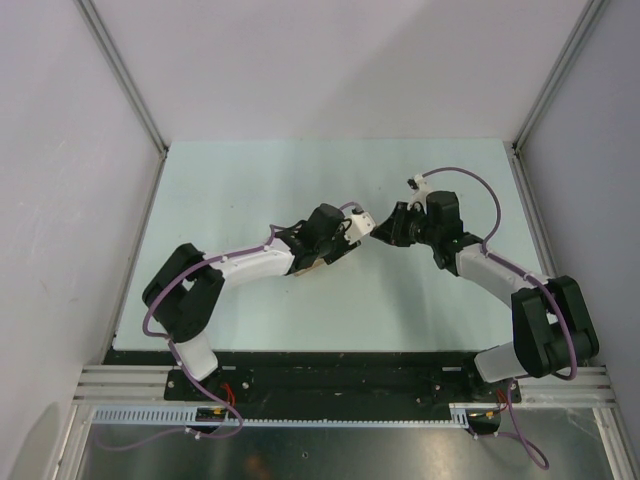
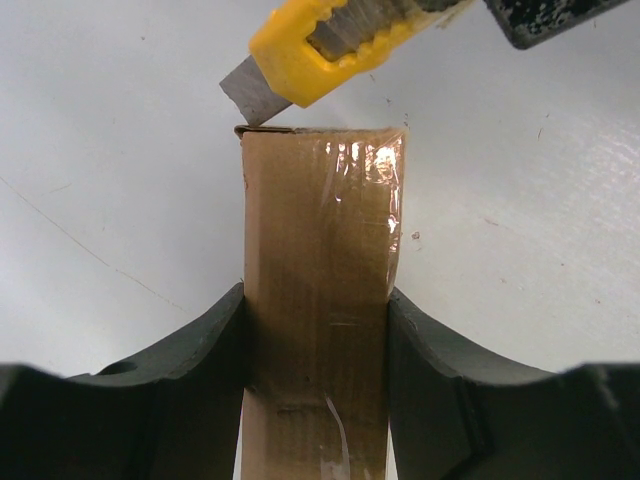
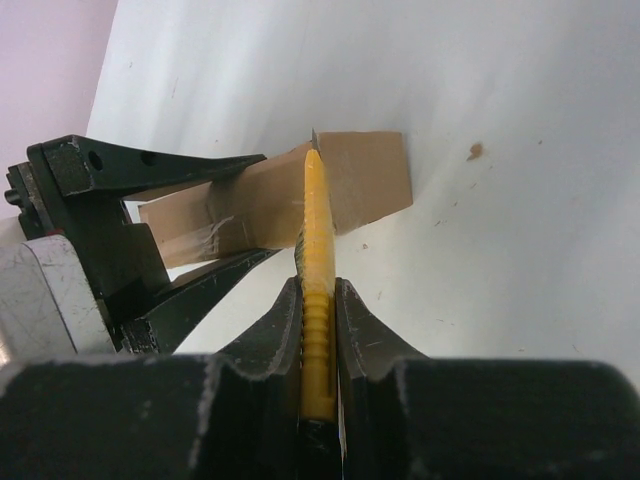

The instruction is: Unpack the express box

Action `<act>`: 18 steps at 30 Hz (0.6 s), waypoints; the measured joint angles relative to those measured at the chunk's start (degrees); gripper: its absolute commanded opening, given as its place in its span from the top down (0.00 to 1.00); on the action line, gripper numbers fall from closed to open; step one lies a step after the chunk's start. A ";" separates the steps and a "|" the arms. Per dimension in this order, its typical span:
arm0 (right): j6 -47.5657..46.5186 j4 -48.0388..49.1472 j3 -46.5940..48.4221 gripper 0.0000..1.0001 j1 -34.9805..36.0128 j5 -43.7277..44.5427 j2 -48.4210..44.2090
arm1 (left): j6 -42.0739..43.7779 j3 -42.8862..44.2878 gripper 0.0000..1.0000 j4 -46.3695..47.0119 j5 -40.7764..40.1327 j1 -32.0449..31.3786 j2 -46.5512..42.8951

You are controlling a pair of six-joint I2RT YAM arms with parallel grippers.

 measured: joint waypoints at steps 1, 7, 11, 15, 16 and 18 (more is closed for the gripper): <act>-0.13 -0.09 0.00 1.00 0.02 0.11 0.00 | 0.00 -0.07 0.84 0.02 -0.04 0.00 -0.02; -1.07 -1.09 0.37 1.00 0.07 0.52 0.00 | 0.00 -0.26 0.85 0.31 -0.07 0.00 -0.09; -2.12 -2.29 0.94 1.00 0.31 0.74 -0.02 | 0.00 -0.26 0.85 0.31 -0.09 -0.02 -0.09; -3.28 -3.74 1.14 1.00 0.46 0.94 -0.46 | 0.02 -0.26 0.86 0.28 -0.07 -0.07 -0.09; -3.63 -4.26 1.18 1.00 0.52 0.96 -0.57 | 0.02 -0.26 0.86 0.26 -0.09 -0.07 -0.09; -4.13 -5.29 1.18 1.00 0.72 0.96 -0.74 | 0.04 -0.28 0.86 0.26 -0.22 -0.07 -0.09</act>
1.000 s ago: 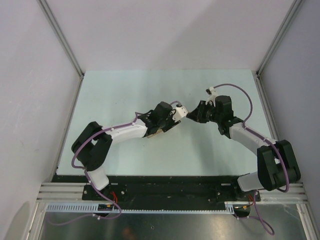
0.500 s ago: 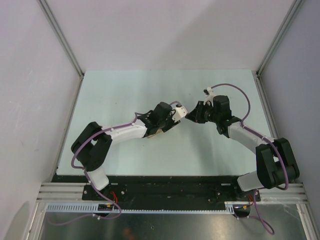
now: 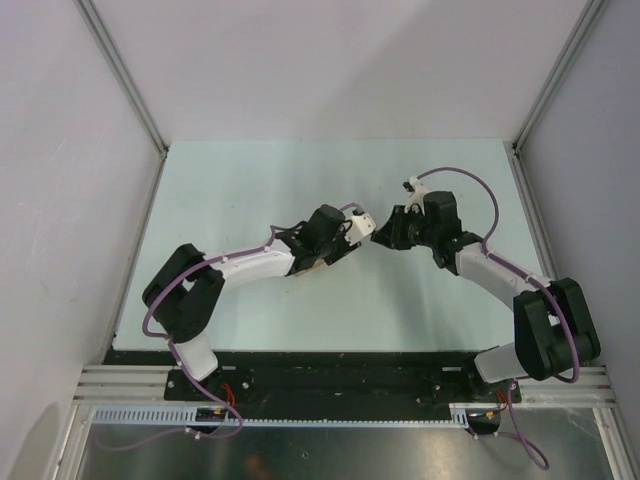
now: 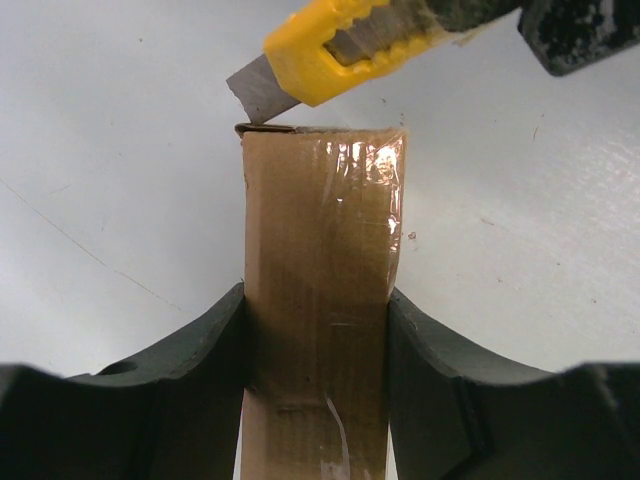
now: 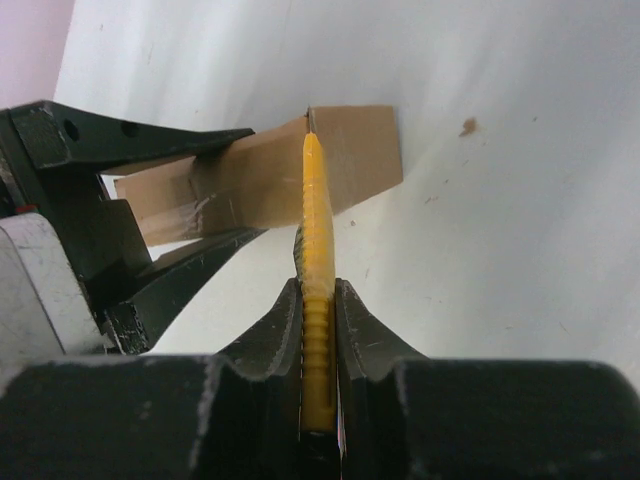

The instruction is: Unpack the express box

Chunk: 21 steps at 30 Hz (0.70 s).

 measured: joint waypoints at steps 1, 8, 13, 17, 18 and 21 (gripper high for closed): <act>-0.20 -0.44 0.00 1.00 0.11 0.00 0.00 | 0.00 0.00 0.86 -0.02 -0.07 0.00 0.00; -1.81 -4.74 0.00 1.00 0.59 -0.35 -0.07 | 0.00 -0.02 0.87 0.00 -0.24 -0.02 0.00; -2.69 -7.67 0.00 1.00 0.46 -1.11 -1.03 | 0.00 -0.02 0.87 0.00 -0.33 -0.02 0.00; -2.86 -10.25 0.00 1.00 0.11 -1.75 -1.38 | 0.00 -0.02 0.87 0.02 -0.52 -0.09 0.00; -2.89 -10.45 0.00 1.00 -0.04 -1.81 -1.38 | 0.00 -0.02 0.87 0.02 -0.66 -0.13 0.00; -2.80 -11.41 0.00 1.00 -0.33 -1.68 -1.60 | 0.00 -0.07 0.86 0.09 -0.72 -0.15 0.00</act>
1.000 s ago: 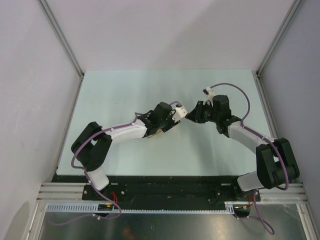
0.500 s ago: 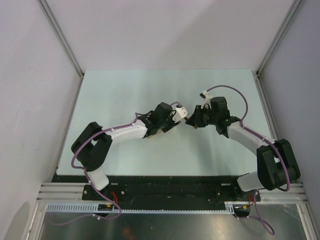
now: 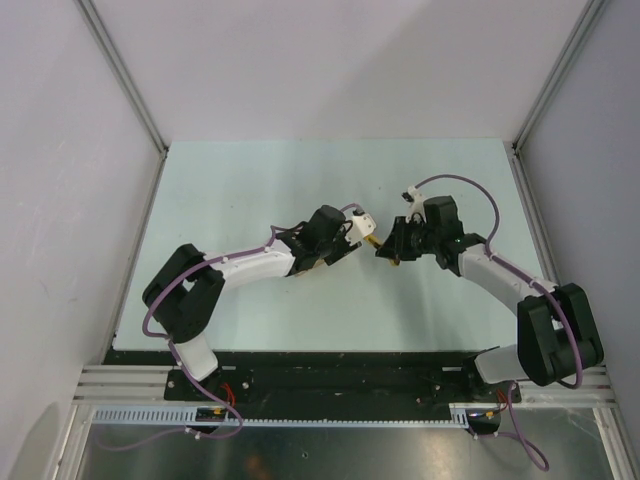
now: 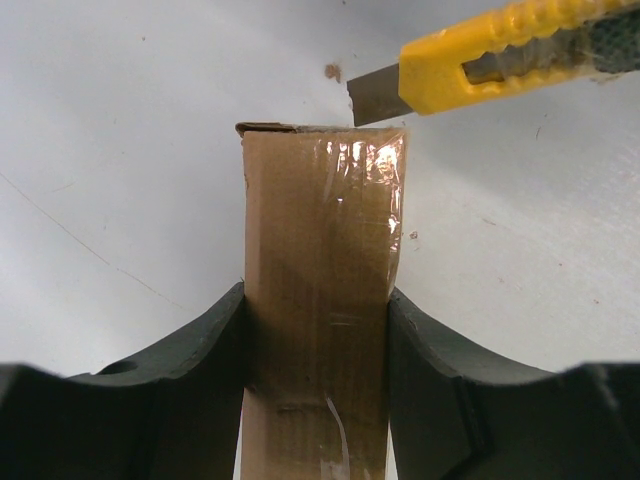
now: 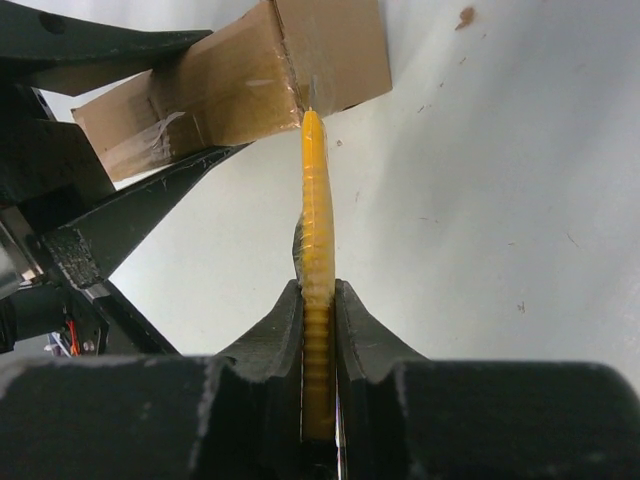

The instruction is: Unpack the express box

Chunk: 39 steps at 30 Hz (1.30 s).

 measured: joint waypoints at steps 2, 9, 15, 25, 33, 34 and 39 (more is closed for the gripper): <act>0.24 -0.17 0.00 1.00 -0.31 0.11 -0.50 | 0.00 -0.02 0.85 0.02 -0.02 0.00 0.00; 2.40 3.17 0.00 1.00 -2.01 -0.46 -3.32 | 0.00 -0.02 0.85 0.04 -0.04 0.00 0.00; 3.26 4.96 0.00 1.00 -2.03 -1.86 -3.02 | 0.00 -0.24 0.85 0.33 -0.09 -0.04 -0.07; 3.41 5.81 0.00 1.00 -1.22 -2.86 0.26 | 0.00 -0.46 0.85 0.66 -0.28 -0.11 -0.13; 3.39 5.81 0.00 1.00 -0.26 -2.84 1.27 | 0.02 -0.61 0.85 0.72 -0.37 -0.11 -0.20; 3.39 5.84 0.00 1.00 -0.11 -2.75 1.27 | 0.02 -0.61 0.85 0.74 -0.37 -0.11 -0.20; 3.41 5.86 0.00 1.00 0.02 -2.56 1.33 | 0.02 -0.63 0.85 0.76 -0.39 -0.11 -0.20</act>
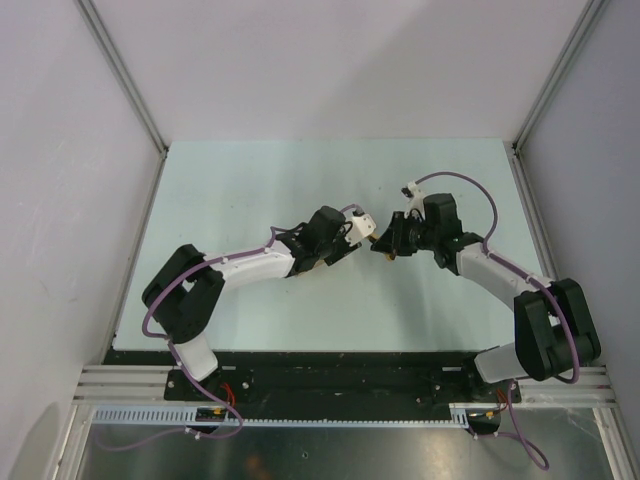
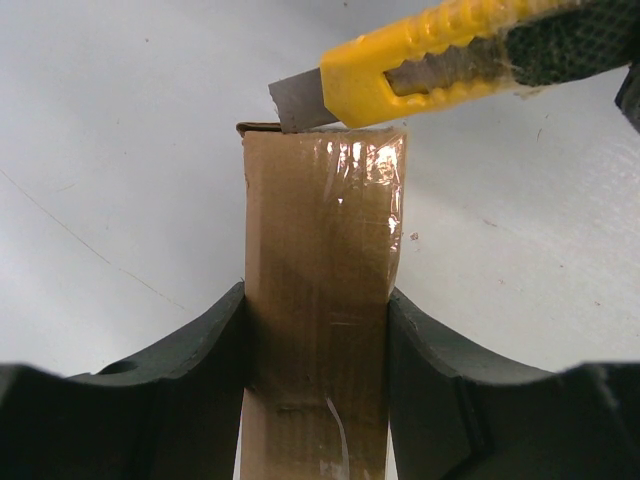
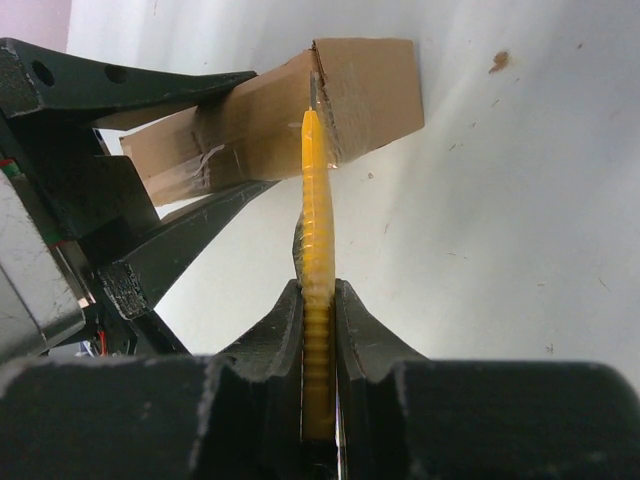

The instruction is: Unpack the express box

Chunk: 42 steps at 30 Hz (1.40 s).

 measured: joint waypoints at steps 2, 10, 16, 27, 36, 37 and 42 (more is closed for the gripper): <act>-0.02 -0.02 0.00 1.00 0.07 0.00 0.07 | 0.00 0.00 0.85 0.02 0.00 0.00 0.00; -0.44 -0.90 1.09 1.00 0.26 -0.04 1.01 | -0.04 -0.02 0.87 0.17 -0.09 0.00 0.00; -1.38 -4.00 2.56 1.00 0.28 0.00 1.22 | 0.35 -0.83 0.91 1.05 -0.83 -0.13 -0.31; -5.01 -13.53 4.74 1.00 0.26 -1.29 1.86 | 1.03 -2.01 0.92 2.54 -1.92 -0.61 -0.79; -6.75 -19.67 4.74 1.00 0.33 -2.62 2.71 | 1.38 -2.27 0.89 2.99 -2.60 -0.68 -0.85; -6.82 -20.26 4.74 1.00 0.35 -2.60 2.71 | 1.38 -2.27 0.82 2.97 -2.64 -0.68 -0.85; -6.51 -21.11 4.74 1.00 -0.02 -1.70 1.73 | 1.25 -2.25 0.41 2.78 -2.40 -0.63 -1.03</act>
